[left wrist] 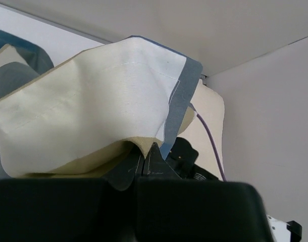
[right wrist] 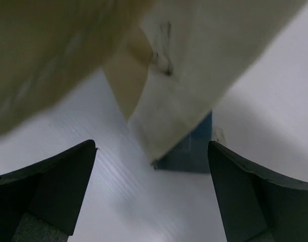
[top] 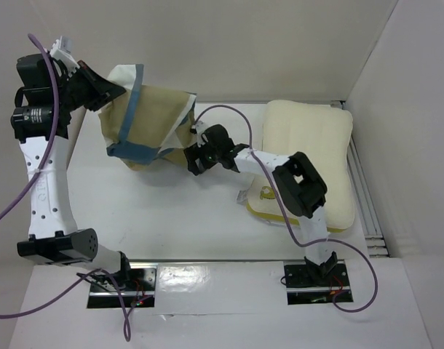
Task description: Put the pillow into the pillowcase
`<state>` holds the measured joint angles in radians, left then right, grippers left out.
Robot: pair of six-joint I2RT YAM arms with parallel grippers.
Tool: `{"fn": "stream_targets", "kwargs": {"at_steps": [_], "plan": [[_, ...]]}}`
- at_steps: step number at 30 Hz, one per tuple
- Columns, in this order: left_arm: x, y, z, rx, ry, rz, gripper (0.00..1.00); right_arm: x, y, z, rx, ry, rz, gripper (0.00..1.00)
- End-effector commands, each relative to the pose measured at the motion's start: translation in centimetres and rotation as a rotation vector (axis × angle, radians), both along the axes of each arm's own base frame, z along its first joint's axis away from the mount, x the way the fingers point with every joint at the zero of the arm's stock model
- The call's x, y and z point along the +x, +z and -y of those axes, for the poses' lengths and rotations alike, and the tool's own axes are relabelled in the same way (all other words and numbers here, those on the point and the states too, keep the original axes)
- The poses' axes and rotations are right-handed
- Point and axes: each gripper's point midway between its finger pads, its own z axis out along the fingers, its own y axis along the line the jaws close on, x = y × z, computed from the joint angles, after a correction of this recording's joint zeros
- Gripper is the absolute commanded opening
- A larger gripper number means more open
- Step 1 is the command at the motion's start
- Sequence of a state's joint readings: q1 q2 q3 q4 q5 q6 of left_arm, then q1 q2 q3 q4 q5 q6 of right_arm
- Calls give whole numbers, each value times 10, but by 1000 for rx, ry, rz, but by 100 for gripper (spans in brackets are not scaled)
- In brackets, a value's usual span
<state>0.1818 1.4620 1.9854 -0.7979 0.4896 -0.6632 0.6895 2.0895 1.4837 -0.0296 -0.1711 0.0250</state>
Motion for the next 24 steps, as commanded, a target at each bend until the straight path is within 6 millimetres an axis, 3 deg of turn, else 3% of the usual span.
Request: {"fn": "stream_targets", "kwargs": {"at_steps": [1, 2, 4, 6, 7, 8, 11, 12, 14, 15, 18, 19, 20, 21, 22, 24], "plan": [[-12, 38, 5, -3, -16, 119, 0, 20, 53, -51, 222, 63, 110, 98], [-16, 41, 4, 1, -7, 129, 0, 27, 48, -58, 228, 59, 105, 96], [-14, 37, 4, -1, -7, 119, 0, 24, 38, -71, 218, 55, 61, 76], [-20, 36, 3, -6, 12, 116, 0, 27, 42, -80, 232, 72, 46, 54], [-21, 38, 2, 0, 20, 132, 0, 22, 46, -83, 230, 81, 43, 8], [-21, 37, 0, -4, 39, 133, 0, 24, 53, -79, 231, 49, 54, 0], [-27, 51, -3, 11, 66, 178, 0, 9, 97, -54, 226, 6, 138, 0], [-34, 60, -3, 6, 78, 201, 0, -12, 126, -41, 238, 27, 180, 0], [-44, 81, -6, 4, 113, 269, 0, -34, 154, -25, 233, 41, 214, 0], [-47, 85, -10, -4, 150, 277, 0, -54, 186, -9, 250, 45, 262, 0], [-72, 113, -28, -51, 302, 359, 0, -96, 214, 12, 223, 102, 262, 0], [-78, 118, -30, -56, 327, 374, 0, -112, 240, 25, 247, 124, 293, 0], [-86, 128, -32, -69, 350, 401, 0, -128, 238, 34, 218, 142, 254, 0], [-94, 134, -37, -65, 390, 405, 0, -135, 250, 42, 219, 147, 268, 0], [-98, 136, -39, -64, 401, 408, 0, -149, 273, 54, 249, 154, 296, 0], [-105, 136, -44, -61, 439, 405, 0, -170, 279, 68, 228, 177, 260, 0]]}}
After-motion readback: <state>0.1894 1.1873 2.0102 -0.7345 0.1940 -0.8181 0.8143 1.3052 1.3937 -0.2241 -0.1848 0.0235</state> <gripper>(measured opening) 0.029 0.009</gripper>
